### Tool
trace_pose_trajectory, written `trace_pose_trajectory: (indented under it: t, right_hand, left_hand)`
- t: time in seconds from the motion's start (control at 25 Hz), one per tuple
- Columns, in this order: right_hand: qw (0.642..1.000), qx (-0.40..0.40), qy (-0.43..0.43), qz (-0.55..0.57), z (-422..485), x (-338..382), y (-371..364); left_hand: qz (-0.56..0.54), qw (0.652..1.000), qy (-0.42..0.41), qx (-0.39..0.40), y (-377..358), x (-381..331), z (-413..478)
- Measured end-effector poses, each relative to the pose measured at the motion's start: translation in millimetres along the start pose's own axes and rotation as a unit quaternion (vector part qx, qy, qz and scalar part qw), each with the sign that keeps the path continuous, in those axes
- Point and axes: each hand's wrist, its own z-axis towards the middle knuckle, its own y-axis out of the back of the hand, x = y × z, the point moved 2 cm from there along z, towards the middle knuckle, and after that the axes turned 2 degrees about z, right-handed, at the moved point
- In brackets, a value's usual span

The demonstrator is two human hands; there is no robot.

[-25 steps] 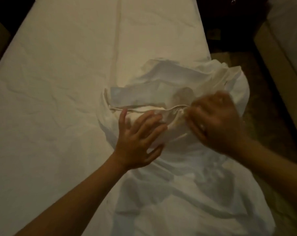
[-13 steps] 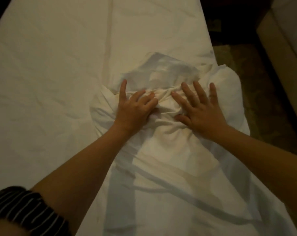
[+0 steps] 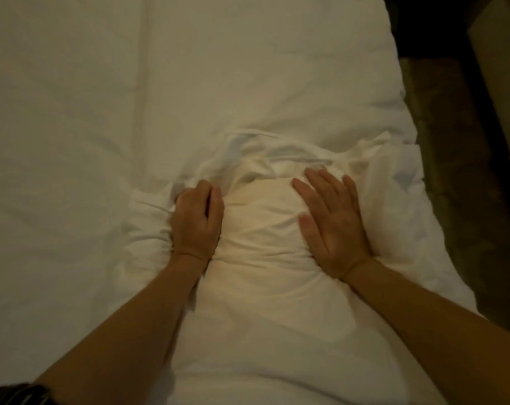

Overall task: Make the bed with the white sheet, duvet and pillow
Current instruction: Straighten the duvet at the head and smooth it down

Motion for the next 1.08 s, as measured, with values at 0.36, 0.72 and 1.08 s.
trace_pose_trajectory:
  t: [0.36, 0.72, 1.08]
  right_hand:
    - [0.999, -0.031, 0.016, 0.019, -1, 2, 1]
    - [0.995, -0.06, 0.042, -0.063, -17, 21, 56]
    - [0.972, -0.122, 0.07, -0.186, 6, 3, 139]
  left_hand:
    - [-0.001, 1.0, -0.026, -0.011, 3, -3, 1]
    - [0.053, 0.98, -0.15, 0.116, 72, -34, -8]
    - [0.327, 0.886, -0.321, 0.07, 162, -27, 15]
